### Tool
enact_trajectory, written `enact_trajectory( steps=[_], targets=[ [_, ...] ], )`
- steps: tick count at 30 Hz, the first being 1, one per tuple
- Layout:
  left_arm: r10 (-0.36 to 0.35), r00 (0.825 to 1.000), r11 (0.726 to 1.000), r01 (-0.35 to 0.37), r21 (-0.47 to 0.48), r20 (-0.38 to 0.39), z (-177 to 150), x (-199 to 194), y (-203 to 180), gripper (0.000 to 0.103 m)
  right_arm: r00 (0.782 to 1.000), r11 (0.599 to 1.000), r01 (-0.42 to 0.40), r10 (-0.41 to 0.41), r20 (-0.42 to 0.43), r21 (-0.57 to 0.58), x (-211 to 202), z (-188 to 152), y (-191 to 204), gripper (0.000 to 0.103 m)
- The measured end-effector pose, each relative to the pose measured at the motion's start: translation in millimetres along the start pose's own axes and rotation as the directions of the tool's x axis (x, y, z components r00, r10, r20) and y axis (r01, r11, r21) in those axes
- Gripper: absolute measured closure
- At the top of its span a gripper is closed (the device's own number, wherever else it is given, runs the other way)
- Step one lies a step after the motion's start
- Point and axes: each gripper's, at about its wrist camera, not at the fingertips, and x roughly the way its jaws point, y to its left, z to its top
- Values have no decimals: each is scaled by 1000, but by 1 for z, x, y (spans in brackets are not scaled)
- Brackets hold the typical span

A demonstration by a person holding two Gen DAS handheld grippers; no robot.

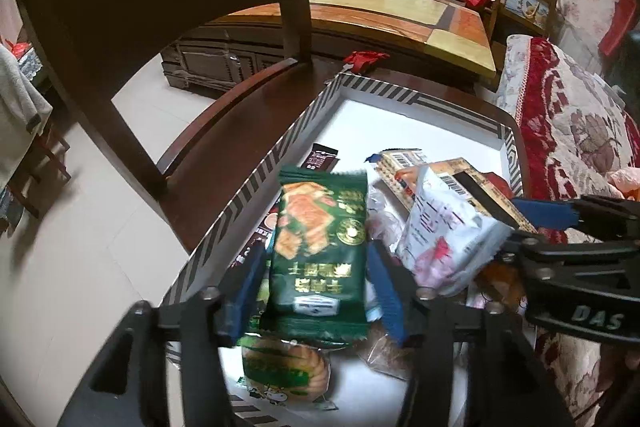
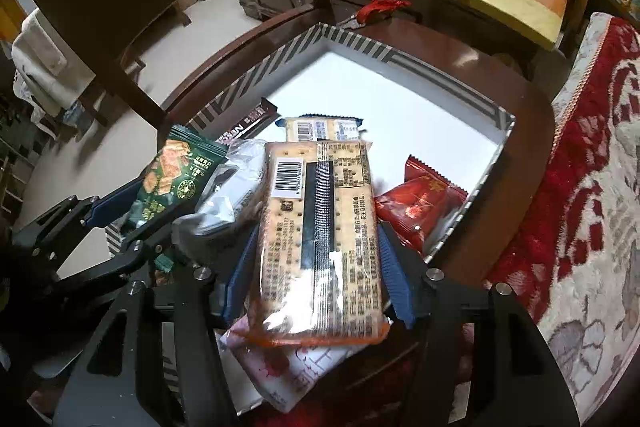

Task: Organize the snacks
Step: 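Open both tools to drop the cracker packet and cracker box into the tray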

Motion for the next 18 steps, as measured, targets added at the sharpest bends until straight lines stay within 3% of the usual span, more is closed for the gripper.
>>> enact_trajectory(
  steps=[5,18],
  targets=[
    [6,1000,999,-5,-32,30,-1,-11,6,22,999,1000,12,-12,41,12,-20,-3,-4,45],
    [13,992,1000,-10,-28,129,-11,-48,-7,11,986,997,74,-78,145,35,-65,-44,-13,45]
  ],
)
